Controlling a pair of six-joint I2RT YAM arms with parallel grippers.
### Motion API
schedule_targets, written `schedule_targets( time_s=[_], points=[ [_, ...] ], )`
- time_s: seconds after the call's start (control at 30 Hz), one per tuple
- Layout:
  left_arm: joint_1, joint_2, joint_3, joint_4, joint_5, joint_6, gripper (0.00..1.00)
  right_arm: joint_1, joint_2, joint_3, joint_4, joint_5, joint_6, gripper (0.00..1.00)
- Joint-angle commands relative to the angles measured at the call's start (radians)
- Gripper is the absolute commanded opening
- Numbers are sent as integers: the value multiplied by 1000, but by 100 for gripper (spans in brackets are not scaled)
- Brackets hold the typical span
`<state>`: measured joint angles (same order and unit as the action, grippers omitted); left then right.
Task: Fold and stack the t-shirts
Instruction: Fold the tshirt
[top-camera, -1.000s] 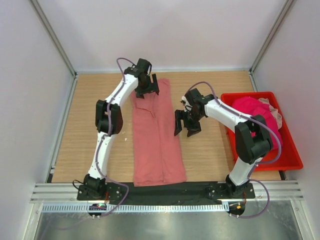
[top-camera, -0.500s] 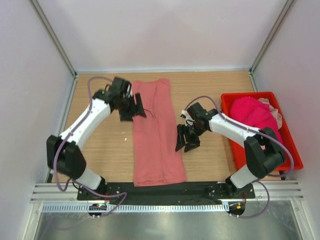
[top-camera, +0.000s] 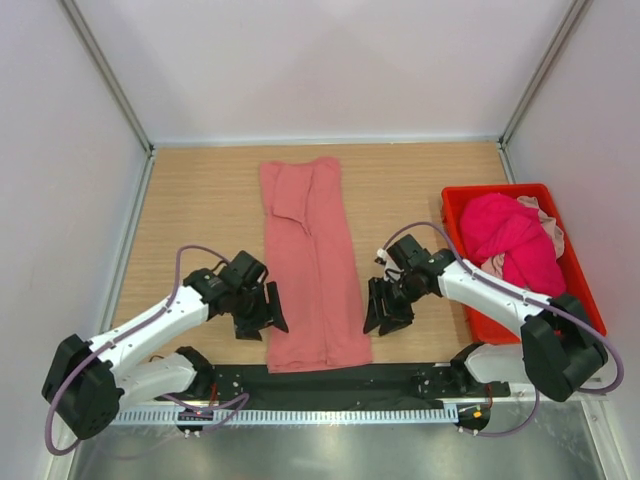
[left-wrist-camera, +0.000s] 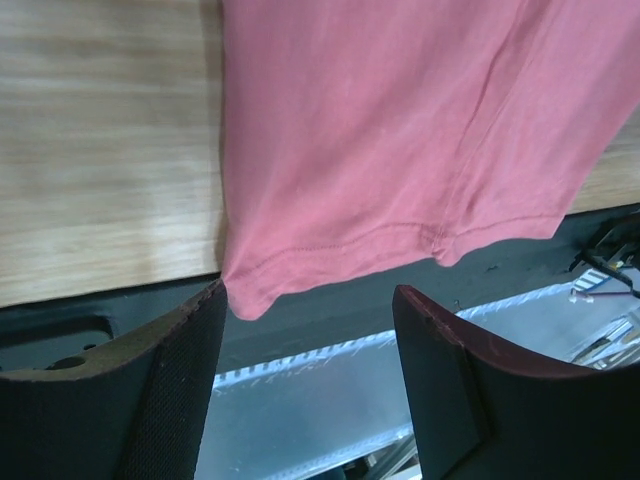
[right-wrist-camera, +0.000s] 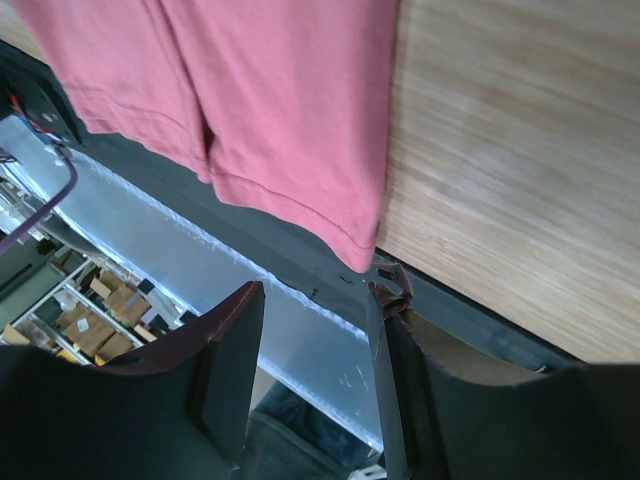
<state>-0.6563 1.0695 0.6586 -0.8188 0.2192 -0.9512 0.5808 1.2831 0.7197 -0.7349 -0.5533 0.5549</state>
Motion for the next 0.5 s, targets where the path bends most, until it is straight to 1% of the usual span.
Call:
schedule_targets(
  time_s=[0.0, 0.1, 0.13, 0.17, 0.37, 0.43, 0.47],
  points=[
    [-63, -32, -30, 23, -34, -142, 68, 20, -25, -52, -3, -13, 63, 52],
    [-124, -32, -53, 23, -47, -207, 67, 36, -44, -85, -11, 10, 76, 52],
    [-144, -31, -50, 0, -94, -221, 68, 56, -50, -89, -14, 22, 77, 52],
    [-184, -25, -50, -6, -109, -234, 68, 62, -51, -101, -11, 30, 79, 52],
    [-253, 24, -73, 17, -150, -299, 68, 79, -60, -152, 80, 66, 134, 51],
    [-266, 26, -85, 26, -152, -327, 67, 79, -53, -166, 103, 61, 154, 51],
    [-267, 20, -89, 21, -171, -337, 65, 77, -50, -173, 117, 67, 157, 51]
  ],
)
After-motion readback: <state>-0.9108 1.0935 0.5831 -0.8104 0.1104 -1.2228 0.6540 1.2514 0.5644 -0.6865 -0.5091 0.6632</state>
